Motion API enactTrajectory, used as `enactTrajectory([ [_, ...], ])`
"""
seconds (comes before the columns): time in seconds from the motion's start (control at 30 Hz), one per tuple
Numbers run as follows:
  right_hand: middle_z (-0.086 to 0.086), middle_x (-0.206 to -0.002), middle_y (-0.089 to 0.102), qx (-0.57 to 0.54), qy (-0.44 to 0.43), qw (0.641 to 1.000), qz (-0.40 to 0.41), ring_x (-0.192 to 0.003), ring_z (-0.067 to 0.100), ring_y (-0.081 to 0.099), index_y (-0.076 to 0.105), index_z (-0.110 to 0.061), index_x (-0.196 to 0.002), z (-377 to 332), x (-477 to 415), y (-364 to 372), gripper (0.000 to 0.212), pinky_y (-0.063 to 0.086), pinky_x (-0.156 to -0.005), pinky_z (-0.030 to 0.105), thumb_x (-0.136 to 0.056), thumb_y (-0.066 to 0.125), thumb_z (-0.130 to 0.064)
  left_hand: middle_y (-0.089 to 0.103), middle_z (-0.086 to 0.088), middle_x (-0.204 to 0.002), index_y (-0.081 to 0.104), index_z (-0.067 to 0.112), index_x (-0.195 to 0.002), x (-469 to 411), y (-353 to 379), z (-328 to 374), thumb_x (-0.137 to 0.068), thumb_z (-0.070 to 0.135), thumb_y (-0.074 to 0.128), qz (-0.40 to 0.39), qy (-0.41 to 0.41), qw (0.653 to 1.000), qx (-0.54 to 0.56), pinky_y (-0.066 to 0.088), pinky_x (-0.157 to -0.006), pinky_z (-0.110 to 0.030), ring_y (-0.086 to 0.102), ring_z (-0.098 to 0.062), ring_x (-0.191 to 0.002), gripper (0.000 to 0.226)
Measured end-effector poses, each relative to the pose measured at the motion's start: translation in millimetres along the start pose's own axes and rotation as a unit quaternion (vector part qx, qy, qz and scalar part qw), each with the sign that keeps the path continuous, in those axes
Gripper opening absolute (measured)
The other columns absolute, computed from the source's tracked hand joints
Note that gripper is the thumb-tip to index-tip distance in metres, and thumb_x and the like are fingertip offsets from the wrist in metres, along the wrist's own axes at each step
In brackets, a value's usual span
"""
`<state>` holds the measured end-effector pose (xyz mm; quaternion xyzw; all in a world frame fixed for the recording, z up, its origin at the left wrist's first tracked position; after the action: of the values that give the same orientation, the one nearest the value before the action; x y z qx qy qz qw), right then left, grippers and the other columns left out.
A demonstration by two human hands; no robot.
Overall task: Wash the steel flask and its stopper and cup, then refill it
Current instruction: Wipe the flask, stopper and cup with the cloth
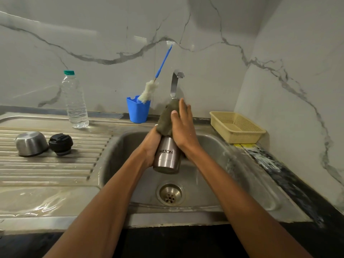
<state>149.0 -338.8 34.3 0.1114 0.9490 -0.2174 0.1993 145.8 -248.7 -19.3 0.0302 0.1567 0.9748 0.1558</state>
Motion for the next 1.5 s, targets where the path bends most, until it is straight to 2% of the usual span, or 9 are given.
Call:
enactTrajectory([
  [0.17, -0.007, -0.165, 0.030, -0.166, 0.096, 0.981, 0.014, -0.147, 0.013, 0.036, 0.014, -0.039, -0.161, 35.1, -5.8, -0.4, 0.071, 0.032, -0.122, 0.045, -0.096, 0.035, -0.058, 0.073, -0.026, -0.095, 0.065, 0.002, -0.109, -4.2, -0.9, -0.6, -0.093, 0.038, 0.066, 0.040, 0.013, 0.997, -0.061, 0.063, -0.072, -0.052, 0.073, -0.039, -0.077, 0.039],
  [0.33, 0.008, -0.142, 0.059, -0.178, 0.132, 0.975, -0.025, -0.122, 0.025, 0.064, 0.030, -0.040, -0.153, 52.9, 8.6, 15.4, 0.070, 0.050, -0.106, 0.053, -0.089, 0.033, -0.067, 0.075, -0.006, -0.078, 0.067, 0.013, -0.102, -7.7, -15.6, 9.8, -0.100, 0.029, 0.060, 0.109, 0.089, 0.989, -0.045, 0.057, -0.055, -0.028, 0.073, -0.017, -0.065, 0.017],
  [0.43, 0.005, -0.156, 0.045, -0.112, 0.131, 0.981, -0.087, -0.133, 0.024, 0.055, 0.008, -0.045, -0.159, 38.7, 27.5, 32.4, 0.077, 0.044, -0.112, 0.050, -0.089, 0.028, -0.071, 0.076, -0.012, -0.101, 0.066, 0.012, -0.115, -14.7, -35.0, 11.1, -0.099, 0.045, 0.061, 0.151, 0.109, 0.983, -0.012, 0.062, -0.070, -0.037, 0.075, -0.026, -0.089, 0.037],
  [0.63, -0.003, -0.171, -0.009, 0.016, 0.018, 0.991, -0.130, -0.155, 0.015, 0.011, -0.004, -0.035, -0.162, 9.0, 41.9, 43.7, 0.065, 0.015, -0.115, 0.021, -0.109, 0.032, -0.045, 0.071, -0.005, -0.093, 0.065, 0.014, -0.108, -18.0, -48.8, 7.0, -0.106, 0.040, 0.050, 0.139, 0.055, 0.985, 0.087, 0.057, -0.070, -0.029, 0.070, -0.016, -0.082, 0.030],
  [0.73, -0.002, -0.167, -0.025, 0.060, -0.022, 0.993, -0.096, -0.157, 0.021, -0.005, -0.001, -0.042, -0.161, 3.6, 36.1, 37.8, 0.061, 0.010, -0.126, 0.035, -0.109, 0.032, -0.042, 0.069, -0.010, -0.103, 0.063, 0.005, -0.118, -24.1, -39.1, 2.1, -0.101, 0.019, 0.062, 0.068, 0.023, 0.995, 0.065, 0.054, -0.078, -0.021, 0.064, -0.020, -0.094, 0.022],
  [0.93, -0.001, -0.168, -0.023, 0.134, -0.048, 0.990, 0.017, -0.155, 0.025, -0.017, 0.007, -0.036, -0.162, 6.6, 13.1, -1.6, 0.058, -0.002, -0.123, 0.040, -0.110, 0.031, -0.039, 0.075, -0.016, -0.110, 0.070, 0.009, -0.116, -5.3, -1.4, -8.0, -0.098, 0.043, 0.059, -0.031, 0.001, 0.998, -0.051, 0.061, -0.079, -0.041, 0.073, -0.028, -0.092, 0.041],
  [1.13, -0.003, -0.171, -0.006, 0.009, 0.019, 0.999, 0.027, -0.155, 0.016, 0.008, 0.009, -0.037, -0.162, 28.9, -4.0, -15.5, 0.056, 0.012, -0.124, 0.034, -0.110, 0.030, -0.040, 0.076, -0.015, -0.103, 0.067, 0.008, -0.116, -1.2, 14.0, -12.7, -0.100, 0.045, 0.055, -0.058, -0.016, 0.995, -0.074, 0.060, -0.077, -0.038, 0.074, -0.025, -0.089, 0.043],
  [1.33, -0.002, -0.159, 0.041, -0.233, 0.130, 0.964, 0.022, -0.138, 0.019, 0.050, 0.018, -0.041, -0.159, 60.3, -3.0, -1.4, 0.066, 0.041, -0.116, 0.049, -0.098, 0.039, -0.055, 0.074, -0.009, -0.071, 0.064, 0.010, -0.099, -6.0, 3.9, -17.4, -0.104, 0.038, 0.042, 0.019, -0.042, 0.998, -0.047, 0.058, -0.057, -0.032, 0.071, -0.021, -0.061, 0.036],
  [1.5, 0.007, -0.129, 0.068, -0.255, 0.176, 0.950, -0.029, -0.110, 0.022, 0.071, 0.044, -0.037, -0.148, 55.7, 19.0, 22.6, 0.050, 0.056, -0.099, 0.048, -0.104, 0.034, -0.058, 0.077, -0.016, -0.103, 0.071, 0.016, -0.120, -14.8, -9.5, -13.0, -0.094, 0.062, 0.056, 0.076, -0.019, 0.996, 0.051, 0.060, -0.074, -0.040, 0.075, -0.029, -0.088, 0.054],
])
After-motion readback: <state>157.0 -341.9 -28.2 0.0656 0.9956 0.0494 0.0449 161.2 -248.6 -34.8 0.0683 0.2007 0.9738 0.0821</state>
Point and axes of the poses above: each hand's wrist, its own x-axis away from the middle knuckle, its own y-axis out of the palm, z = x × y, the point moved 8 cm from there along -x, towards the middle knuckle
